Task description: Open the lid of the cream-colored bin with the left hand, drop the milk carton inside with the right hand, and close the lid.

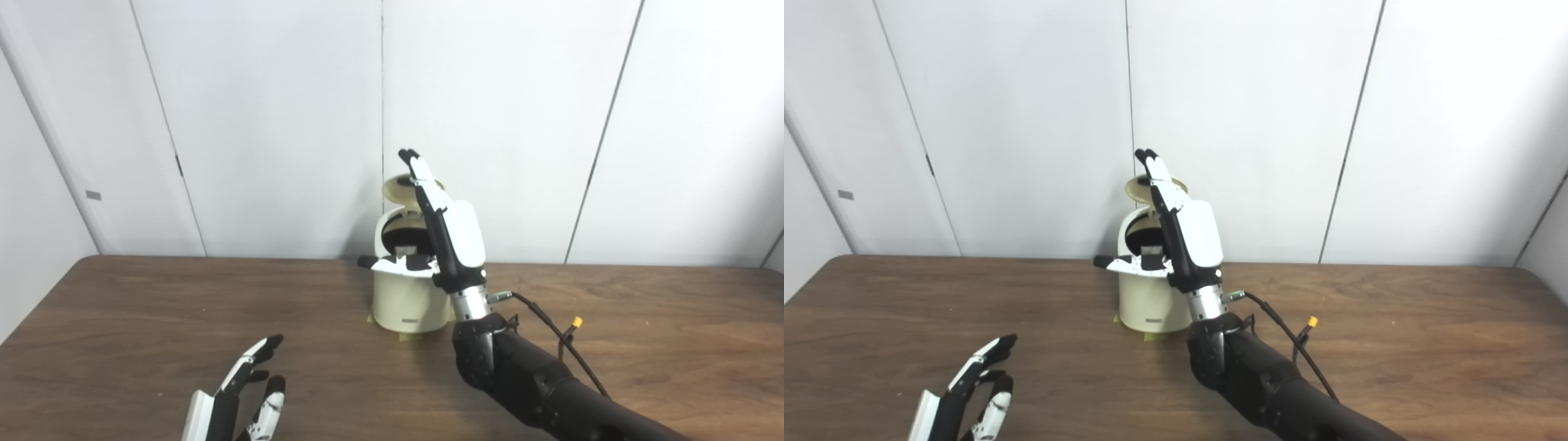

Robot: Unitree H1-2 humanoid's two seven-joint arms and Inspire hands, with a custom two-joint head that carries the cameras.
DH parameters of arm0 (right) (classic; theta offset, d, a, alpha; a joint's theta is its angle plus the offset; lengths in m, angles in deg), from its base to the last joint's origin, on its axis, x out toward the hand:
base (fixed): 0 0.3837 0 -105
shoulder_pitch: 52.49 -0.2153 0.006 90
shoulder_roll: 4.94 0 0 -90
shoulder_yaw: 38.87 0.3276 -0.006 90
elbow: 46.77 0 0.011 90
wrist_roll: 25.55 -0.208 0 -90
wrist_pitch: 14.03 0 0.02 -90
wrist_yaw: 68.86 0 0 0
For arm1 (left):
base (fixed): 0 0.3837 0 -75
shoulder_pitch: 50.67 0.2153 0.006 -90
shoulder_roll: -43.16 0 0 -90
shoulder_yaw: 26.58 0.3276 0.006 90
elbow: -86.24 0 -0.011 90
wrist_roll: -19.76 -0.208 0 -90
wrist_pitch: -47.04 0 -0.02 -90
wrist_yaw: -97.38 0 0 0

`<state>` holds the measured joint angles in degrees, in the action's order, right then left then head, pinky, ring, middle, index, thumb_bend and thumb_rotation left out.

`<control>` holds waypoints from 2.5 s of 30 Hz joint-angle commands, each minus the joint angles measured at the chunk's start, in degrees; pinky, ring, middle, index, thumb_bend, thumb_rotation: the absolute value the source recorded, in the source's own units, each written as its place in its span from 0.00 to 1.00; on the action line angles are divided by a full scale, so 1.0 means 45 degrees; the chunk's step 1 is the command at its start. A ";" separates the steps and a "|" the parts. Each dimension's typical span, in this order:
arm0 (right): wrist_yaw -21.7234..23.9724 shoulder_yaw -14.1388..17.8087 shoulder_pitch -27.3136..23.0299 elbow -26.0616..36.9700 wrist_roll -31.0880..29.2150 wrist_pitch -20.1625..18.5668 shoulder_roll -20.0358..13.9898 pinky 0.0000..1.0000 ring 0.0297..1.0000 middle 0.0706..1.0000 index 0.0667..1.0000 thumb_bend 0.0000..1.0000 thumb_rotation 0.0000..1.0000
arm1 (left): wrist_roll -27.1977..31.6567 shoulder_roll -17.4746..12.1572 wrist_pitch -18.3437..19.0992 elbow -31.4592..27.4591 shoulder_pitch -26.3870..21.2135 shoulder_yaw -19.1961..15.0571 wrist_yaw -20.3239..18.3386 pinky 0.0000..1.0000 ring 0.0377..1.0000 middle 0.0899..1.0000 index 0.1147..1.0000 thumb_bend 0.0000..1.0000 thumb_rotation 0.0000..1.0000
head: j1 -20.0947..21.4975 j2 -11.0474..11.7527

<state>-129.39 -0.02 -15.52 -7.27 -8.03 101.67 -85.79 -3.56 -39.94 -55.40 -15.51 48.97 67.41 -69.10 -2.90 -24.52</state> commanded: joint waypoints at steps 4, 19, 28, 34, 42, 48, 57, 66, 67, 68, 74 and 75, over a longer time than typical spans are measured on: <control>0.0404 -0.0147 -0.0136 0.0975 0.0020 0.0272 -0.0579 0.99 1.00 1.00 1.00 0.75 0.40 | -0.0388 0.0445 -0.0225 0.1110 -0.0370 0.0144 0.0248 0.75 0.83 0.84 0.83 0.30 0.80 | 0.0053 0.0034; 0.1695 0.1111 0.1504 0.3867 -0.0337 0.0272 -0.1627 0.94 1.00 1.00 0.97 0.79 0.41 | -0.0951 0.0141 -0.0060 0.2429 -0.1478 0.0407 0.0482 0.77 0.83 0.82 0.81 0.30 0.81 | 0.0725 0.0026; 0.2045 0.2041 0.3064 0.6382 -0.0364 0.0271 -0.2446 0.86 1.00 1.00 0.96 0.79 0.47 | -0.1107 -0.0032 0.0031 0.2823 -0.1809 0.0458 0.0734 0.79 0.83 0.81 0.80 0.33 0.86 | 0.0826 -0.0038; 0.3284 0.3717 0.4393 0.7122 -0.1444 0.0271 -0.2564 0.84 0.94 0.98 0.97 0.77 0.51 | -0.1007 -0.0141 -0.0149 0.2979 -0.1914 0.0450 0.0821 0.76 0.82 0.82 0.80 0.32 0.82 | 0.0882 -0.0124; 0.5148 0.6843 0.6630 0.7933 -0.2195 0.0266 -0.1535 0.72 0.82 0.87 0.89 0.40 0.48 | -0.0816 -0.0197 -0.0091 0.2960 -0.1940 0.0409 0.0722 0.76 0.83 0.83 0.82 0.31 0.82 | 0.1002 -0.0312; 0.6936 0.8373 0.8093 0.8838 -0.3006 -0.0038 -0.0959 0.80 0.83 0.84 0.83 0.28 0.57 | -0.0746 -0.0131 0.0111 0.2855 -0.1924 0.0377 0.0665 0.77 0.84 0.84 0.83 0.32 0.81 | 0.1060 -0.0398; 0.8701 0.9908 0.9857 1.0325 -0.3106 -0.1234 -0.0464 0.69 0.77 0.79 0.77 0.26 0.37 | -0.0704 -0.0168 -0.0039 0.2900 -0.1959 0.0343 0.0790 0.79 0.84 0.84 0.82 0.29 0.80 | 0.1079 -0.0446; 0.9813 1.0931 1.0448 1.0085 -0.3261 -0.1503 -0.0139 0.71 0.78 0.79 0.77 0.27 0.36 | -0.0584 -0.0218 0.0007 0.2733 -0.1900 0.0257 0.0747 0.77 0.83 0.83 0.81 0.30 0.81 | 0.1106 -0.0575; 1.0009 1.0969 1.0527 1.0148 -0.3344 -0.1608 -0.0139 0.73 0.79 0.79 0.78 0.27 0.36 | -0.0477 -0.0210 0.0062 0.2665 -0.1879 0.0227 0.0689 0.77 0.83 0.83 0.82 0.30 0.81 | 0.1115 -0.0596; 1.0171 1.1006 1.0600 1.0210 -0.3393 -0.1720 -0.0138 0.74 0.79 0.79 0.78 0.26 0.35 | -0.0384 -0.0198 0.0125 0.2593 -0.1858 0.0197 0.0642 0.77 0.83 0.83 0.82 0.30 0.81 | 0.1116 -0.0611; 1.0751 1.1270 1.0901 1.0512 -0.3193 -0.2387 -0.0055 0.72 0.78 0.79 0.78 0.30 0.40 | -0.0009 -0.0295 -0.0121 0.2000 -0.1887 0.0162 0.0527 0.75 0.83 0.83 0.82 0.29 0.85 | 0.0922 -0.0891; 1.0818 1.1293 1.0928 1.0543 -0.3173 -0.2518 -0.0019 0.72 0.78 0.79 0.78 0.30 0.40 | 0.0073 -0.0330 -0.0081 0.1845 -0.1939 0.0156 0.0427 0.75 0.83 0.83 0.82 0.29 0.85 | 0.0933 -0.0950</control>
<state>-81.60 50.52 32.48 39.56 -22.44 89.94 -86.45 -1.69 -41.11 -54.04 -10.86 44.45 69.25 -67.32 1.23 -28.48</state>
